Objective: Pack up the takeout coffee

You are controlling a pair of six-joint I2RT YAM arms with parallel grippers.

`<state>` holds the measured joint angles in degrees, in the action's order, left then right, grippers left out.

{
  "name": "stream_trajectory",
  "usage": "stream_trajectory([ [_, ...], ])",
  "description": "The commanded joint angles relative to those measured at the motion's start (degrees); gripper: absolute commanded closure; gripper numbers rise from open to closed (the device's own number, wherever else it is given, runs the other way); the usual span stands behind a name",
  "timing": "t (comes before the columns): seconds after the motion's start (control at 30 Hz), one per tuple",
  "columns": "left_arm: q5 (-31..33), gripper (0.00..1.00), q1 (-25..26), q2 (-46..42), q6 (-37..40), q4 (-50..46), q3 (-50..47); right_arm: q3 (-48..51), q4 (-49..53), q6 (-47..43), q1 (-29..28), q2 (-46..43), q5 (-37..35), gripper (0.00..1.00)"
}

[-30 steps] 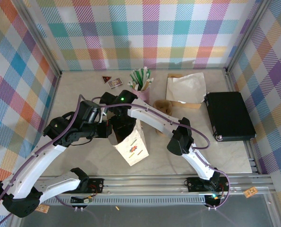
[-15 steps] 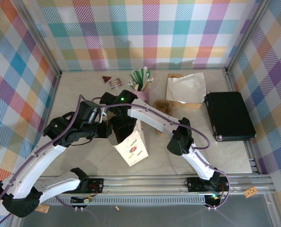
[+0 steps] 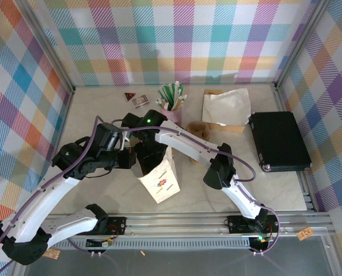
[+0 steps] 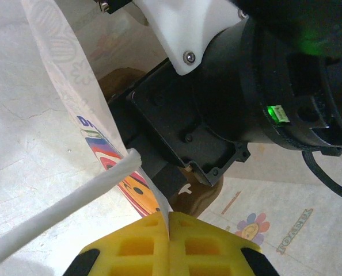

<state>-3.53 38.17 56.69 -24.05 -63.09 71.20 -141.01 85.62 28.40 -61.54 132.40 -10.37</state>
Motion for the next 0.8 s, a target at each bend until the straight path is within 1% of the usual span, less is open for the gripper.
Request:
stream_trajectory([
  [0.0,0.29,1.00,0.31,1.53,1.20,1.24,0.34,-1.81,2.02,-1.33,-4.35,-5.22,1.82,0.10],
  [0.13,0.28,1.00,0.27,1.47,1.39,1.22,0.25,-1.81,2.80,-1.10,-4.63,-5.36,2.68,0.15],
  [0.37,0.19,1.00,0.31,1.25,1.89,1.24,-0.10,-1.20,3.13,-0.95,-4.82,-5.59,2.84,0.18],
  [0.4,0.19,1.00,0.28,1.29,1.90,1.29,-0.11,-1.12,3.13,-0.88,-4.82,-5.56,2.89,0.20],
  [0.47,0.22,1.00,0.27,1.28,2.06,1.25,-0.03,-1.02,3.14,-0.61,-4.82,-5.49,2.73,0.21],
  [0.53,0.13,1.00,0.25,1.18,2.17,1.29,-0.06,-0.83,3.27,-0.28,-4.82,-5.38,2.46,0.26],
  [0.63,0.08,1.00,0.26,1.14,2.18,1.40,-0.18,-0.69,3.04,-0.25,-4.82,-4.98,2.37,0.30],
  [0.77,-0.16,1.00,0.31,1.03,2.39,1.40,-0.23,-0.50,2.44,0.29,-4.75,-4.63,2.18,0.32],
])
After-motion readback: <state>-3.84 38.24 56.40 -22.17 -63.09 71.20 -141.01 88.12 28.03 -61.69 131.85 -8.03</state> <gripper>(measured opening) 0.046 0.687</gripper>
